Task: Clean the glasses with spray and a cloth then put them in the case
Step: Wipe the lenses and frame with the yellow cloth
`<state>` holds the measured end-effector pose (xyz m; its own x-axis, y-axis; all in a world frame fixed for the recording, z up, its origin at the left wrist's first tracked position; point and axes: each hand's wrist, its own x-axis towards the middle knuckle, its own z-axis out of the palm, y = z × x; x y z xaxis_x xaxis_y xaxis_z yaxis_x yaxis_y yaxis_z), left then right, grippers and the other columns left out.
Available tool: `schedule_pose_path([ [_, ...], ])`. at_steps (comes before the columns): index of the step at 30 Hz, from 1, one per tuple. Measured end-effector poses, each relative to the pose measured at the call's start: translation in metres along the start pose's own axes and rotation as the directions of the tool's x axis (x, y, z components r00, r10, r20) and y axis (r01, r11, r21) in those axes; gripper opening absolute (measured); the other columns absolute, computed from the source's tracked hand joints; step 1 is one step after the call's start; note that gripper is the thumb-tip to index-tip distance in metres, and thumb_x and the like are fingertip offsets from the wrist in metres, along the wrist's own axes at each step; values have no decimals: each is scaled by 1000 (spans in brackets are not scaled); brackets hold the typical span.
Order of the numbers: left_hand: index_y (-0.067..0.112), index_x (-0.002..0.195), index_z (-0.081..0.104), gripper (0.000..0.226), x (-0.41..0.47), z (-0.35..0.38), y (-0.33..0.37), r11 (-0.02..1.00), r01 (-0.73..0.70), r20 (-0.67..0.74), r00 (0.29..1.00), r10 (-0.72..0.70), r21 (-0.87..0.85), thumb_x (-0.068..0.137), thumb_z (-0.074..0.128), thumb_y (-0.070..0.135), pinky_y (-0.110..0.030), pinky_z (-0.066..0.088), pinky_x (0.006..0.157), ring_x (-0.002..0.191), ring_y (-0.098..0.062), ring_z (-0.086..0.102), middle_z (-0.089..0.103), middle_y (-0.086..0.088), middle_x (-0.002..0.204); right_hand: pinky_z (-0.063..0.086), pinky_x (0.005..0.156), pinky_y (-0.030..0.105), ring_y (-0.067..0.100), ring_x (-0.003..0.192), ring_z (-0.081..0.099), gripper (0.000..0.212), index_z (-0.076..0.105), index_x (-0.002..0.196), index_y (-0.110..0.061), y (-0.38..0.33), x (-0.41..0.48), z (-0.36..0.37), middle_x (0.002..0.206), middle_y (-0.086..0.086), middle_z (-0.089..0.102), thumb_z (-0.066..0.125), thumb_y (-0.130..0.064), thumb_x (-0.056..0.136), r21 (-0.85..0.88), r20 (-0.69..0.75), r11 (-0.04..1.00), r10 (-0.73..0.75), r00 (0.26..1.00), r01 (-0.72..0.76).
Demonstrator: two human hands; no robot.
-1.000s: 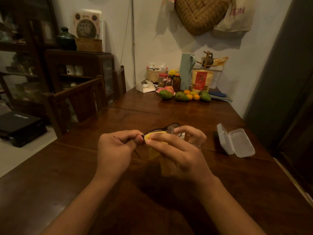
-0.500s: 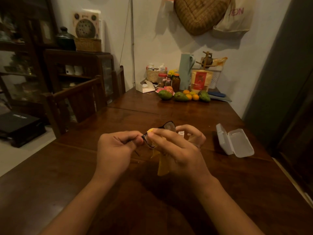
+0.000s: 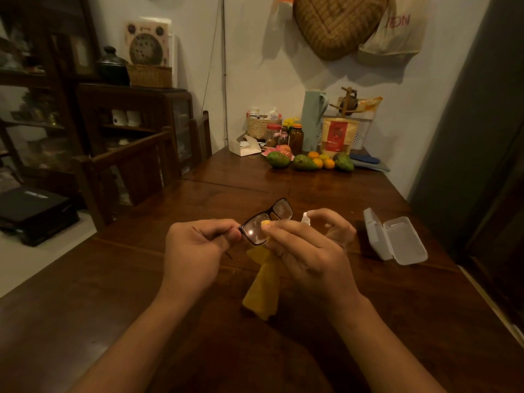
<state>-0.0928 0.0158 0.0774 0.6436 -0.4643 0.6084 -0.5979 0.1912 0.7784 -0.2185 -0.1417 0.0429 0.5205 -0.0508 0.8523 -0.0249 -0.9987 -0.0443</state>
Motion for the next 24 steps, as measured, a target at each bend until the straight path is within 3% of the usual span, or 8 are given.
schedule_pose_path([
  [4, 44, 65, 74, 53, 0, 0, 1, 1000, -9, 18, 1000, 9, -7, 77, 70, -7, -11, 51, 62, 67, 5, 67, 73, 18, 69, 43, 83, 50, 26, 122, 46, 30, 69, 126, -27, -11, 3, 0, 131, -10, 64, 60, -32, 98, -97, -63, 993, -75, 995, 69],
  [10, 53, 64, 71, 62, 0, 2, 0, 1000, 10, 15, 1000, -10, -11, 76, 71, -8, -9, 51, 60, 67, 8, 67, 70, 26, 66, 43, 83, 49, 26, 115, 54, 25, 74, 117, -31, -6, 4, -3, 125, -16, 67, 74, -28, 92, -76, -76, 984, -167, 983, 161],
  [14, 52, 66, 72, 59, 0, 1, 1, 1000, 13, 13, 1000, -13, 0, 77, 71, -7, -15, 55, 64, 70, 4, 68, 72, 23, 69, 38, 86, 47, 28, 114, 58, 20, 76, 111, -30, -2, 5, -5, 118, -16, 70, 74, -31, 91, -78, -79, 992, -106, 991, 100],
  [18, 53, 65, 71, 62, 0, 1, 3, 1000, 20, 4, 1000, -19, -8, 76, 70, -7, -14, 54, 65, 70, 7, 68, 71, 26, 68, 27, 90, 36, 20, 124, 41, 29, 73, 116, -26, -4, 7, -6, 118, -12, 70, 64, -40, 92, -68, -71, 997, -26, 997, 21],
  [24, 41, 66, 73, 51, -1, 2, 1, 1000, 24, 17, 1000, -24, -13, 75, 71, -9, -16, 55, 65, 68, 3, 68, 73, 20, 68, 32, 91, 41, 25, 124, 41, 33, 69, 125, -26, -12, 8, -3, 130, -8, 65, 63, -35, 94, -80, 3, 995, -62, 998, 62],
])
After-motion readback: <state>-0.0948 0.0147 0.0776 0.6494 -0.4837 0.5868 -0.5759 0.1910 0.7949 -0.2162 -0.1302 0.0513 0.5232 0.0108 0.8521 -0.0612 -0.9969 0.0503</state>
